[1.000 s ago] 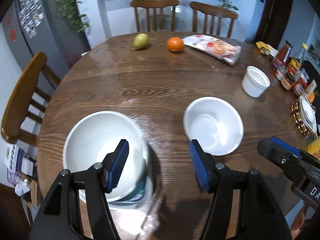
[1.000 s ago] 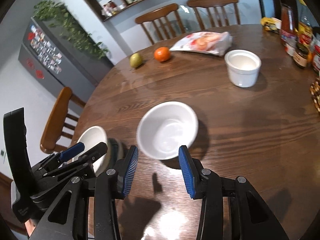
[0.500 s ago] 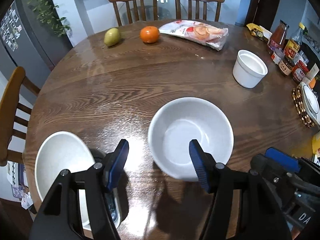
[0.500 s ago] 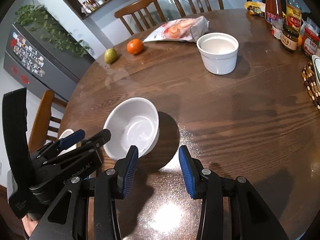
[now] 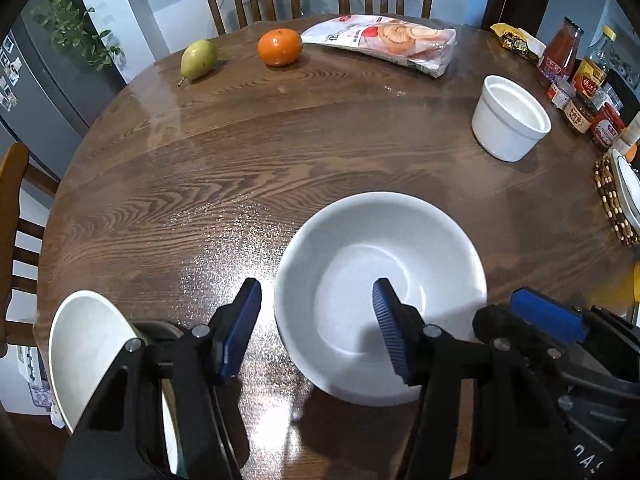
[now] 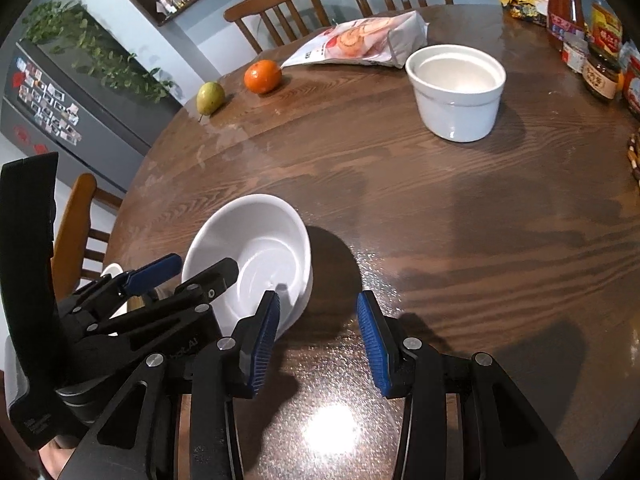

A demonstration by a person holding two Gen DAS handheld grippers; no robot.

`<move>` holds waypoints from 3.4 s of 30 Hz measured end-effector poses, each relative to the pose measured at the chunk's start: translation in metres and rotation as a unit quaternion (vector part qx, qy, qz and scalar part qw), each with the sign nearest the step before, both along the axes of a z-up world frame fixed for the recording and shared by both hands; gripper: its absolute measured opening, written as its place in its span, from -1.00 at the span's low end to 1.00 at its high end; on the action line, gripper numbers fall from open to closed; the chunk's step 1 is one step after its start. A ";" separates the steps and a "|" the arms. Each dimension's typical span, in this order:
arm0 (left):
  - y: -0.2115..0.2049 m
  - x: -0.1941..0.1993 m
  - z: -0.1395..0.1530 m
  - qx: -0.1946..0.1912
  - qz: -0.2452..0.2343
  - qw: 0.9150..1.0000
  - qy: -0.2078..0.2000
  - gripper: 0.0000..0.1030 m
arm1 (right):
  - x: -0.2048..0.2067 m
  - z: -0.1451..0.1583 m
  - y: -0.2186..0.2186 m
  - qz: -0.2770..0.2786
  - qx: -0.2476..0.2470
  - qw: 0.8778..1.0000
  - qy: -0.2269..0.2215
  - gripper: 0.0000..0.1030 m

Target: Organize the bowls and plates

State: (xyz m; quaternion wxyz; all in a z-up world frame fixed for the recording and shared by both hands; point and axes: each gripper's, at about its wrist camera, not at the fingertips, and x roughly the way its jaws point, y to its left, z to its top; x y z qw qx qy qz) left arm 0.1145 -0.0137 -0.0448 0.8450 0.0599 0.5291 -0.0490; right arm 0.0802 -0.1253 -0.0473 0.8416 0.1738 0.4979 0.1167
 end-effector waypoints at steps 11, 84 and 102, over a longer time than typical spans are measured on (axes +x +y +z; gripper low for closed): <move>0.007 0.011 -0.010 -0.011 -0.003 1.000 0.024 -0.21 | 0.012 -0.008 0.008 0.010 0.004 1.000 0.013 -0.20; 0.000 -0.039 0.047 -0.021 0.003 0.998 -0.055 -0.69 | -0.034 0.044 0.003 0.015 0.006 0.999 -0.051 -0.68; 0.006 -0.063 0.063 -0.018 0.020 0.996 -0.080 -0.69 | -0.051 0.061 0.010 0.036 0.001 0.996 -0.077 -0.68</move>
